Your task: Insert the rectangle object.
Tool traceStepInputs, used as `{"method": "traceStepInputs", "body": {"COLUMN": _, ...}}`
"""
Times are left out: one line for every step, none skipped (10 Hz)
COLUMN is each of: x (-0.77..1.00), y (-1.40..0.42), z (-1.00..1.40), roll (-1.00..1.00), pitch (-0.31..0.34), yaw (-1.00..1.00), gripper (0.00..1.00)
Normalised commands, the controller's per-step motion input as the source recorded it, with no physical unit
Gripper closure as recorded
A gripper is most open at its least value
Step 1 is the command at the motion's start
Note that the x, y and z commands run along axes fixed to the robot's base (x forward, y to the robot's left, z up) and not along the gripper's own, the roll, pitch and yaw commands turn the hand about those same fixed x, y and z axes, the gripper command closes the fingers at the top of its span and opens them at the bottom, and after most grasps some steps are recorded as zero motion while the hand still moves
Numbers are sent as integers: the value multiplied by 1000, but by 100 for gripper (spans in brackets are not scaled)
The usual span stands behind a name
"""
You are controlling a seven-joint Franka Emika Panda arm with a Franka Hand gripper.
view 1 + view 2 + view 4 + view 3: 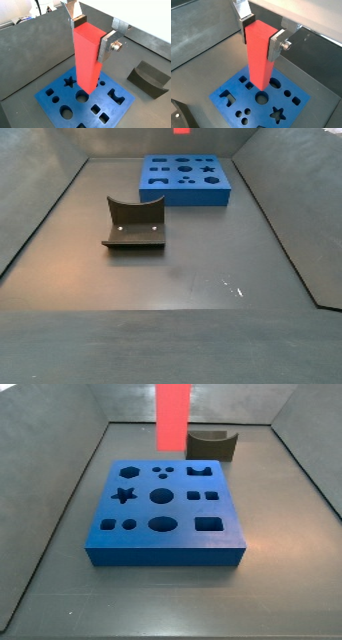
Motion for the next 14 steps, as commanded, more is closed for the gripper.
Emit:
{"method": "traceStepInputs", "body": {"x": 883, "y": -537, "z": -26, "roll": 167, "pitch": 60, "yaw": 0, "gripper": 100}}
{"method": "traceStepInputs", "body": {"x": 926, "y": -649, "z": -234, "roll": 107, "pitch": 0, "yaw": 0, "gripper": 100}}
{"method": "traceStepInputs", "body": {"x": 914, "y": -669, "z": -391, "roll": 93, "pitch": -3, "yaw": 0, "gripper": 100}}
{"method": "traceStepInputs", "body": {"x": 926, "y": -606, "z": -683, "roll": 73, "pitch": -46, "yaw": 0, "gripper": 100}}
{"method": "traceStepInputs", "body": {"x": 911, "y": -577, "z": -734, "roll": 66, "pitch": -53, "yaw": 0, "gripper": 100}}
{"method": "traceStepInputs", "body": {"x": 920, "y": -563, "z": -731, "roll": 61, "pitch": -54, "yaw": 0, "gripper": 100}}
{"method": "traceStepInputs", "body": {"x": 983, "y": -394, "z": -671, "roll": 1, "pitch": -70, "yaw": 0, "gripper": 100}}
{"method": "traceStepInputs", "body": {"x": 1000, "y": -257, "z": -569, "roll": 103, "pitch": -19, "yaw": -6, "gripper": 100}}
{"method": "traceStepInputs", "body": {"x": 297, "y": 0, "z": -237, "roll": 149, "pitch": 16, "yaw": 0, "gripper": 100}}
{"method": "traceStepInputs", "body": {"x": 89, "y": 80, "z": -154, "roll": 46, "pitch": 34, "yaw": 0, "gripper": 100}}
{"method": "traceStepInputs", "body": {"x": 177, "y": 0, "z": -223, "roll": 13, "pitch": 0, "yaw": 0, "gripper": 100}}
{"method": "traceStepInputs", "body": {"x": 369, "y": 0, "z": -323, "roll": 36, "pitch": 0, "yaw": -51, "gripper": 100}}
{"method": "traceStepInputs", "body": {"x": 260, "y": 0, "z": -311, "roll": 60, "pitch": 0, "yaw": 0, "gripper": 100}}
{"method": "traceStepInputs", "body": {"x": 211, "y": 0, "z": -280, "roll": 50, "pitch": 0, "yaw": 0, "gripper": 100}}
